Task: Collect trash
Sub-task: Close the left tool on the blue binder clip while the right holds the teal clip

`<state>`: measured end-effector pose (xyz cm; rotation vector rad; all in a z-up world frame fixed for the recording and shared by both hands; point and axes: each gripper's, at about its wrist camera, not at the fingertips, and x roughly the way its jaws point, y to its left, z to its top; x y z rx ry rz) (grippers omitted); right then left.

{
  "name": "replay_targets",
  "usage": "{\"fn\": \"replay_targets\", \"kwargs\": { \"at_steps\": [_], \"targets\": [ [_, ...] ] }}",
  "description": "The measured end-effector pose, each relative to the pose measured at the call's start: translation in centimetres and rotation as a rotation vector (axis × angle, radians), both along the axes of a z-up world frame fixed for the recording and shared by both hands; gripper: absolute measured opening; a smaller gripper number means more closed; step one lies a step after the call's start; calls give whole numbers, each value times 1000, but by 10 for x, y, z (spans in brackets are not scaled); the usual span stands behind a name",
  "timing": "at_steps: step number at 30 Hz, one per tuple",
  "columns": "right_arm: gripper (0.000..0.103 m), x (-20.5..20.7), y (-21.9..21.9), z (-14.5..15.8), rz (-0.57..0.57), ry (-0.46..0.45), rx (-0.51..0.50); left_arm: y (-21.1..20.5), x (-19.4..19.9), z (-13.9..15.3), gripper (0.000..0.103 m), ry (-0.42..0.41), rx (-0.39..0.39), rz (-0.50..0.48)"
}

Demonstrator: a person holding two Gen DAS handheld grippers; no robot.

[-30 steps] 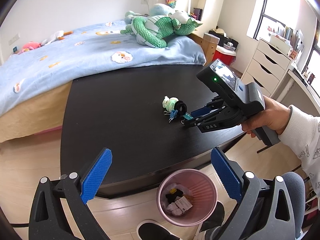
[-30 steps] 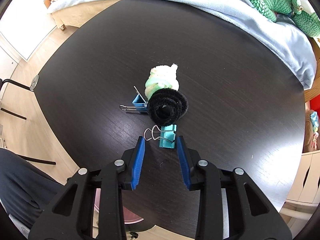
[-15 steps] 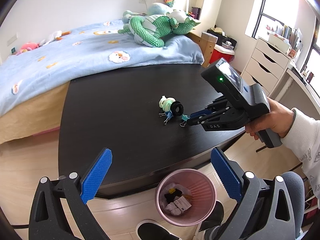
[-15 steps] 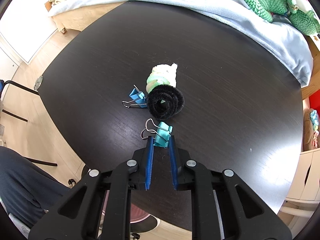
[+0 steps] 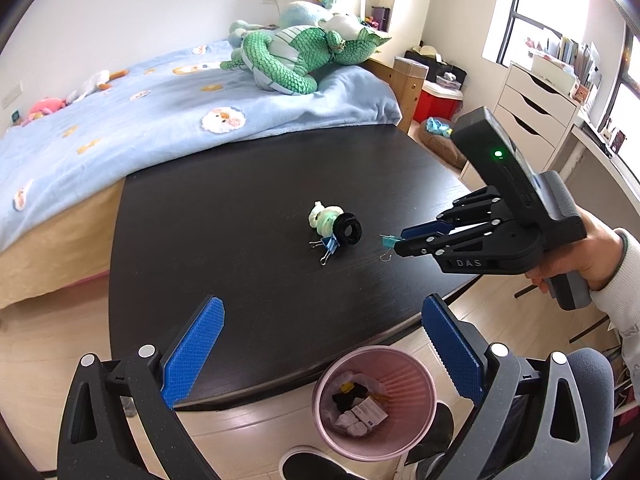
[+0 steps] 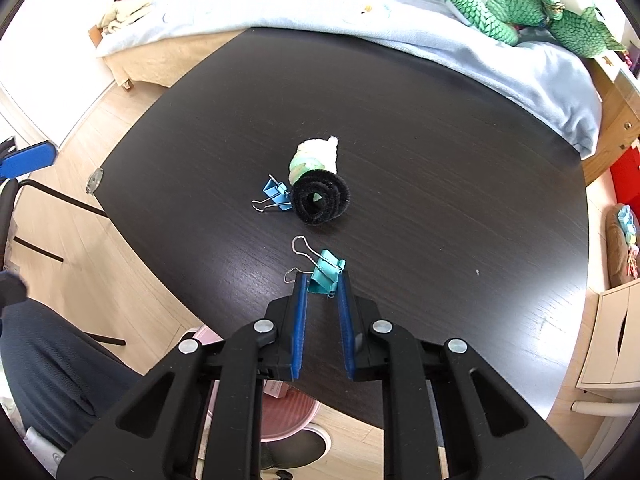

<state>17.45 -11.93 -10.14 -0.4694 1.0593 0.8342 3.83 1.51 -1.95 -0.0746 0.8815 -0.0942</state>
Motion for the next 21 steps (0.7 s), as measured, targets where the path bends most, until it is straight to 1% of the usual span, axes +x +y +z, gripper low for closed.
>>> {"fn": "replay_targets", "kwargs": {
  "at_steps": [4,6,12,15,21],
  "targets": [
    [15,0,-6,7,-8,-4,8,-2,14,-2,95,15,18,-21],
    [15,1,-9,10,-14,-4,15,-3,21,-3,95,20,14,-40],
    [15,2,-18,16,-21,-4,21,-9,49,-12,95,57,31,-90],
    [15,3,-22,16,-27,-3,19,-11,64,-20,95,83,52,-110],
    [15,5,-26,17,-34,0,9,-12,91,-41,95,136,57,-143]
  ]
}}
